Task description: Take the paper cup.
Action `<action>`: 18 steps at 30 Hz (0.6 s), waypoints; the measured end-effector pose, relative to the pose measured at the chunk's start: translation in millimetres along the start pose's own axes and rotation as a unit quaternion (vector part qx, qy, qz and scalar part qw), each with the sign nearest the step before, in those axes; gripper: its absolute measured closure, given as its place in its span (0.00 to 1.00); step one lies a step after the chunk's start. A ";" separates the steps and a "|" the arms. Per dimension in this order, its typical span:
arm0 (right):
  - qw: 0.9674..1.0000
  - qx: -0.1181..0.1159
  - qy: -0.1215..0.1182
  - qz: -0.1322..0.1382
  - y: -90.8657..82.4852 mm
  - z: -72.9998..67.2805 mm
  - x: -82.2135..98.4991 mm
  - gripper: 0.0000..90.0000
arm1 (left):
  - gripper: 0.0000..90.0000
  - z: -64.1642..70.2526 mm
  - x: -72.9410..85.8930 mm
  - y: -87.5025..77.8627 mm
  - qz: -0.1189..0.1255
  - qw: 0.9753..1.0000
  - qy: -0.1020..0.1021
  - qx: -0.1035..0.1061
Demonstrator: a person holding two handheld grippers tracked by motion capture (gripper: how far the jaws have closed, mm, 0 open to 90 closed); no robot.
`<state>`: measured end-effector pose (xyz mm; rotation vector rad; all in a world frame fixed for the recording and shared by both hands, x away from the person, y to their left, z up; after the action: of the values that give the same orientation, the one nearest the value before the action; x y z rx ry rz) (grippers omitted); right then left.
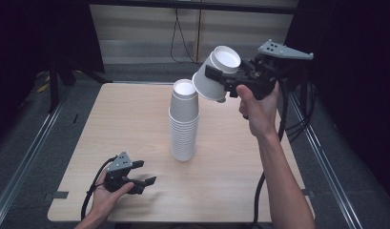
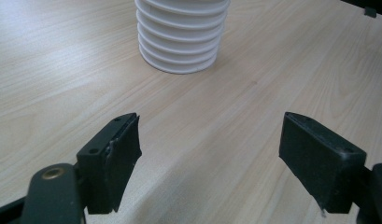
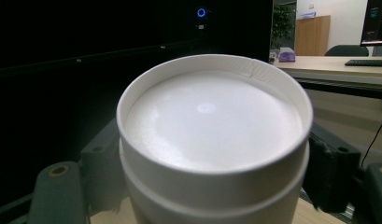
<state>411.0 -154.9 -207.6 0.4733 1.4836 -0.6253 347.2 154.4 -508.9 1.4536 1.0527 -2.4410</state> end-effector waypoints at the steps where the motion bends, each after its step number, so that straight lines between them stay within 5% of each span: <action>1: 1.000 0.003 0.001 -0.002 -2.8 0.2 1.4 0.25 | 0.23 -0.4 -0.3 -0.2 0.001 1.000 -0.001 0.000; 18: 0.999 0.013 0.015 -0.040 -28.0 -6.0 55.9 0.25 | 0.22 1.3 -2.4 3.3 0.012 1.000 -0.023 0.008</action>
<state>387.2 -177.5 -261.1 0.4470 1.5310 -0.7030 349.0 150.5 -508.2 1.4002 1.0050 -2.4589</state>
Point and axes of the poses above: each handheld gripper's, and its own axes: y roughly forward along the jaws, x roughly out of its underside, z roughly to its right, the point moved 4 cm from there along y, roughly forward along the jaws, and after that the axes turned 10 degrees about -y, right-handed, at the moved point
